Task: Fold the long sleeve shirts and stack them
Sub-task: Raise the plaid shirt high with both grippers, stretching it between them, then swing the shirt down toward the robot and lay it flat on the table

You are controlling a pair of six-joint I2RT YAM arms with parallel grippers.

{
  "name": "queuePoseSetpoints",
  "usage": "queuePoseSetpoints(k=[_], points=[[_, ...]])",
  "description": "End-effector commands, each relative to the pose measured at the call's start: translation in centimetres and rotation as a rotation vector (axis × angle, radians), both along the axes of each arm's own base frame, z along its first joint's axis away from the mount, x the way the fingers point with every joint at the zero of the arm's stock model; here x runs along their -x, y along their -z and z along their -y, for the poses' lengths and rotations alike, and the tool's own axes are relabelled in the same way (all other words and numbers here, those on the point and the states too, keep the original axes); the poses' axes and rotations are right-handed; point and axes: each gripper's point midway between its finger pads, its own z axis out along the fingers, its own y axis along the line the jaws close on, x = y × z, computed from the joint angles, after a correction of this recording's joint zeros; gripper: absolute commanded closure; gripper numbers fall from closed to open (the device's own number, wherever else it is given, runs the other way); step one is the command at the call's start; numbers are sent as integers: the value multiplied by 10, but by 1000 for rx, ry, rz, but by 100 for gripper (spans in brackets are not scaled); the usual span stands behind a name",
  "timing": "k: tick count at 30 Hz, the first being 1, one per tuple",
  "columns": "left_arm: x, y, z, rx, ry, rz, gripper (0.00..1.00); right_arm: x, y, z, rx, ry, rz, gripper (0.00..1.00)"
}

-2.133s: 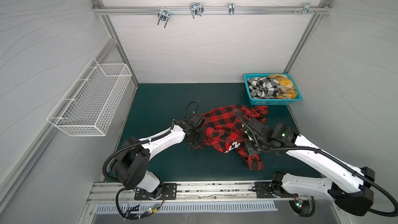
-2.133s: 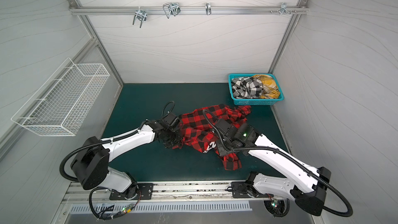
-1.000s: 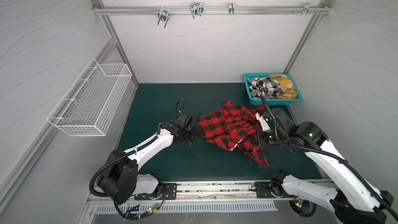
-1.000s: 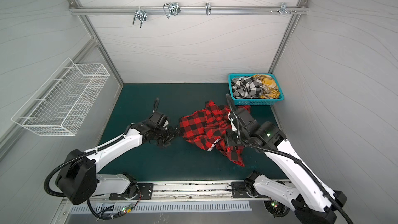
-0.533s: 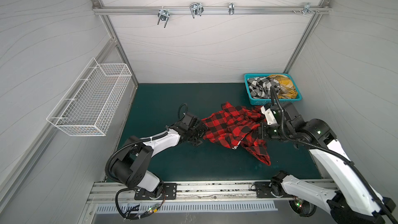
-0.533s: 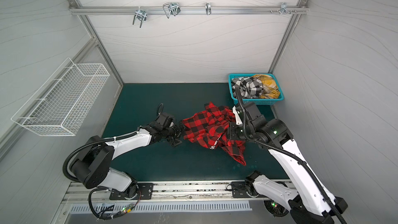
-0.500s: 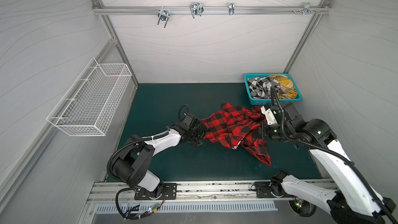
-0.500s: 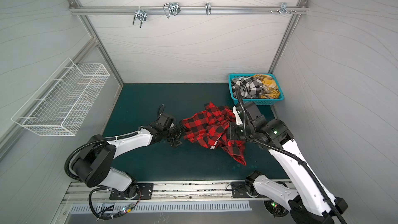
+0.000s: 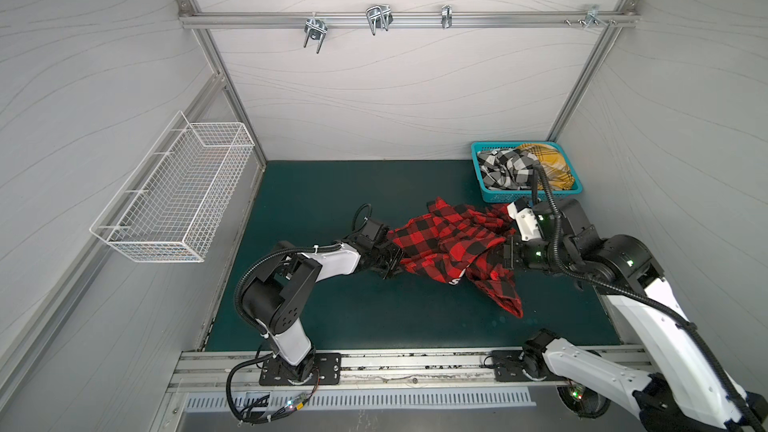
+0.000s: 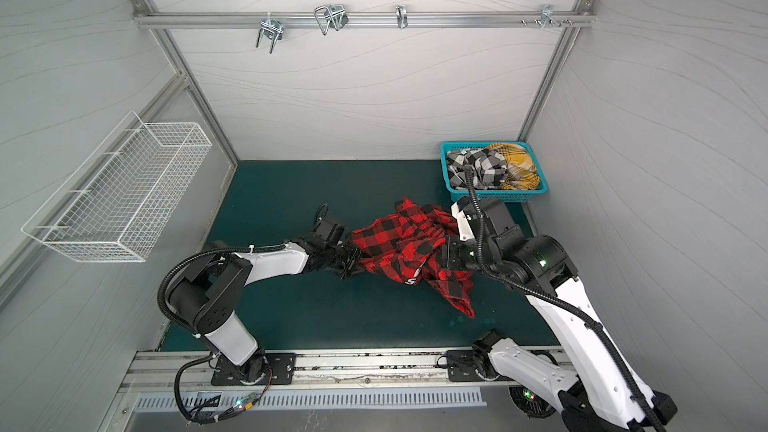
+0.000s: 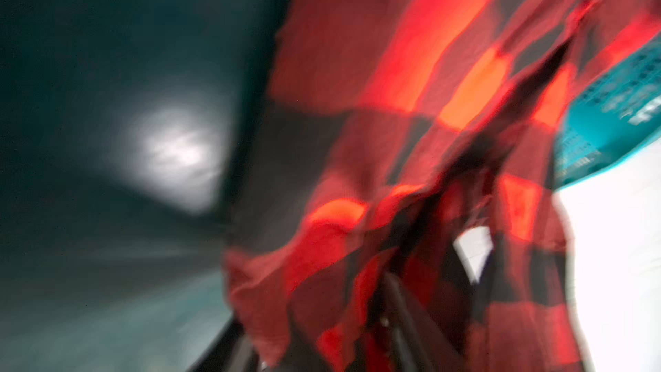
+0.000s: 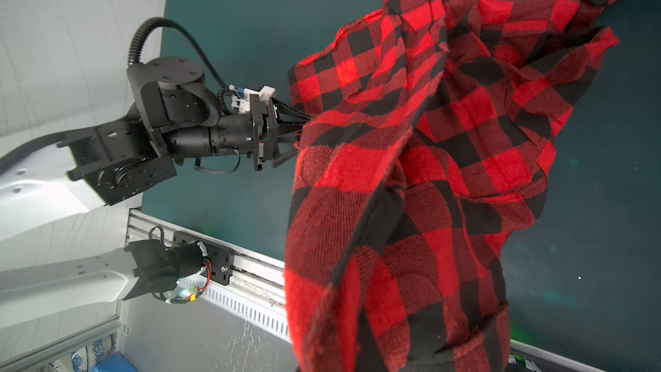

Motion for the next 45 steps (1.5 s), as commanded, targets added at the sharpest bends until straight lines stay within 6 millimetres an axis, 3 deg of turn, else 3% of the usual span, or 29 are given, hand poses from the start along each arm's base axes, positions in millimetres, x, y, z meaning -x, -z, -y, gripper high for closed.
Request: queuePoseSetpoints(k=[1, 2, 4, 6, 10, 13, 15, 17, 20, 22, 24, 26, 27, 28, 29, 30, 32, 34, 35, 37, 38, 40, 43, 45], points=[[-31, -14, -16, -31, -25, 59, 89, 1, -12, 6, -8, -1, 48, 100], [-42, -24, -24, -45, -15, 89, 100, -1, -9, 6, 3, -3, 42, 100], [-60, -45, -47, -112, -3, 136, 100, -7, -6, 6, 19, -1, 38, 100], [-83, -79, -77, -205, -5, 222, 100, -20, -6, 5, 30, 6, 54, 100], [-137, -178, -147, -448, -48, 444, 100, -73, -19, -4, 9, 29, 137, 100], [-167, -272, -194, -578, -141, 608, 100, -135, -60, -13, 3, 56, 286, 100], [-173, -336, -215, -644, -209, 730, 100, -166, -109, -19, 9, 52, 430, 100], [-163, -398, -233, -716, -296, 845, 100, -183, -169, -22, 3, 52, 584, 100], [-137, -455, -254, -748, -404, 951, 100, -190, -235, -13, 22, 92, 766, 100], [-117, -470, -259, -749, -431, 980, 100, -188, -253, -10, 25, 96, 829, 100], [-98, -461, -261, -748, -428, 967, 100, -183, -243, -8, 38, 90, 812, 100], [-78, -432, -261, -749, -409, 936, 100, -179, -203, -6, 61, 85, 738, 100], [-70, -413, -261, -747, -398, 912, 100, -176, -173, -4, 72, 87, 683, 100], [-62, -379, -259, -746, -363, 858, 100, -171, -146, -1, 76, 99, 639, 100], [-51, -346, -256, -733, -331, 807, 100, -167, -99, 1, 95, 103, 558, 100], [-43, -312, -251, -707, -299, 748, 100, -160, -66, 5, 100, 115, 500, 100], [-20, -227, -234, -623, -216, 589, 100, -145, 19, 12, 111, 158, 342, 100], [6, -157, -216, -562, -154, 467, 100, -128, 92, 19, 130, 193, 201, 100], [24, -116, -209, -546, -122, 386, 100, -119, 127, 24, 148, 208, 131, 100], [48, -66, -191, -497, -68, 303, 100, -102, 177, 28, 174, 209, 21, 100], [59, -50, -185, -488, -46, 268, 89, -93, 195, 30, 189, 210, -28, 100], [81, -28, -179, -484, -4, 207, 55, -76, 222, 33, 203, 212, -129, 100], [114, -19, -197, -552, -4, 97, 31, -66, 224, 37, 214, 226, -158, 100], [128, -21, -207, -584, -14, 68, 3, -65, 218, 39, 226, 226, -159, 100]])
